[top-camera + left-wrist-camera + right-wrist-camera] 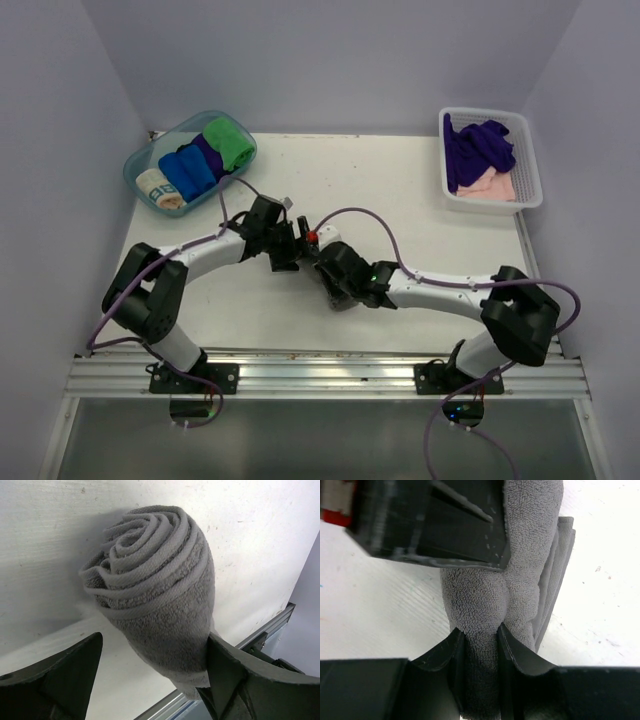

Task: Roll the towels
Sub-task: Roll the towel

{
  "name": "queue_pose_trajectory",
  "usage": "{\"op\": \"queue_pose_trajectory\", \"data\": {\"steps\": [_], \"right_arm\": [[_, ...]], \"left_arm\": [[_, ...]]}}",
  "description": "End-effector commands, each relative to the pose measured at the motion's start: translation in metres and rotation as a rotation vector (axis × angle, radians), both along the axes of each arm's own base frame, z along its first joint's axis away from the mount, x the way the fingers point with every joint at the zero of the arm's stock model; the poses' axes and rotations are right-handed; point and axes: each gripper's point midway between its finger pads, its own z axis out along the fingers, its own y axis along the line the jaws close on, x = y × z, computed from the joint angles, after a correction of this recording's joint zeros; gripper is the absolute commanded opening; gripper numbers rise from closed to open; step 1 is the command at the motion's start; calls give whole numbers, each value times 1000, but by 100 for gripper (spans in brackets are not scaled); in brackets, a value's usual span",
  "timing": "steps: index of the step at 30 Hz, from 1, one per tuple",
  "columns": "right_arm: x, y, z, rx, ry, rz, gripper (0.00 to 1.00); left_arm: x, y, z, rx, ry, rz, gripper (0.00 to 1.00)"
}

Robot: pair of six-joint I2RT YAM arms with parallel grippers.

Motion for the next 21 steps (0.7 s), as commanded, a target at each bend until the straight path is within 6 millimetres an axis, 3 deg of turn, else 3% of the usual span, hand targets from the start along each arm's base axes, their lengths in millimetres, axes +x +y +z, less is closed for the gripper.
{"op": "queue_pose_trajectory", "data": {"steps": [1,7,21], "right_arm": [[-8,3,-7,156,116,-9,14],[-1,-2,-9,339,202,-70,13],[12,-8,-13,703,377,-181,10]], "left_arm": [[0,9,15,15,-33,-11,85],[-5,4,16,-36,-27,-23,88],[-26,-12,-4,-117,52,-71,96]]}}
